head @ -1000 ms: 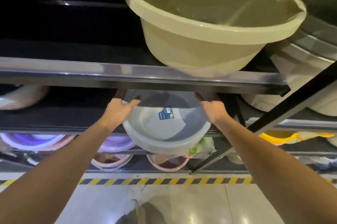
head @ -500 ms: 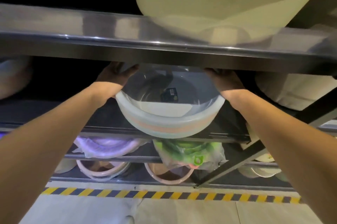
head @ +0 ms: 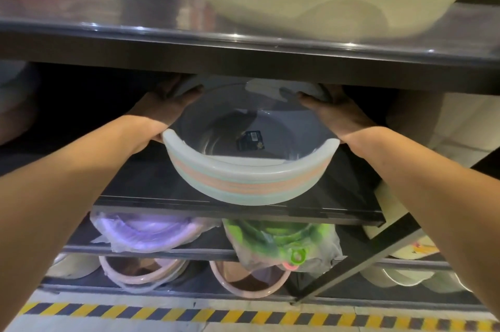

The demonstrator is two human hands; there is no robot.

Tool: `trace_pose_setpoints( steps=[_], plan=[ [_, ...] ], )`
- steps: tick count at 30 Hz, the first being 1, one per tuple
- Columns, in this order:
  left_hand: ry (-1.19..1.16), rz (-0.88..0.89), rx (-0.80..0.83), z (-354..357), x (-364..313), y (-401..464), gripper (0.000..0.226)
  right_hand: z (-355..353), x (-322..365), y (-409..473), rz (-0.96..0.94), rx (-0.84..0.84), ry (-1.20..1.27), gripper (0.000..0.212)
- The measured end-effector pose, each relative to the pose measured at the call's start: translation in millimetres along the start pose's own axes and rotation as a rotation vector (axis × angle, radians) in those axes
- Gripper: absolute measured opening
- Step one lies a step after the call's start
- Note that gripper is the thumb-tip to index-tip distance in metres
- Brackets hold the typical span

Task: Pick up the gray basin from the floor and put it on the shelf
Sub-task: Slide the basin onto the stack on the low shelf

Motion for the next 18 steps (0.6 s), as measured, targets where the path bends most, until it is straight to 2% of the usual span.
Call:
trace_pose_setpoints(
  steps=[4, 8, 11, 15, 18],
  plan=[
    [-0.037, 0.032, 0.003, 2, -1, 0, 0.096, 0, 2, 1, -0.035, 0.006, -0.003, 0.086],
    [-0.041, 0.009, -0.015, 1, 0, 3, 0.09, 0, 1, 1, -0.023, 0.003, 0.001, 0.083],
    [-0.028, -0.032, -0.017, 0, 2, 7, 0.096, 0, -2, 3, -0.024, -0.009, -0.004, 0.082],
    [-0.023, 0.027, 0.009, -1, -7, -1, 0.083, 1, -5, 4, -0.006, -0.03, -0.023, 0.083],
    [0.024, 0.058, 0.033, -1, -8, -5, 0.082, 1, -7, 5, 0.043, -0.045, -0.037, 0.076]
  ],
)
Point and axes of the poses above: each hand's wrist, its own y-axis towards the middle knuckle, its own z-axis out of the palm, x = y × z, the point moved 4 cm from there along y, towards the middle knuckle, and after that the axes turned 14 degrees about -z, right-handed, at the moved point
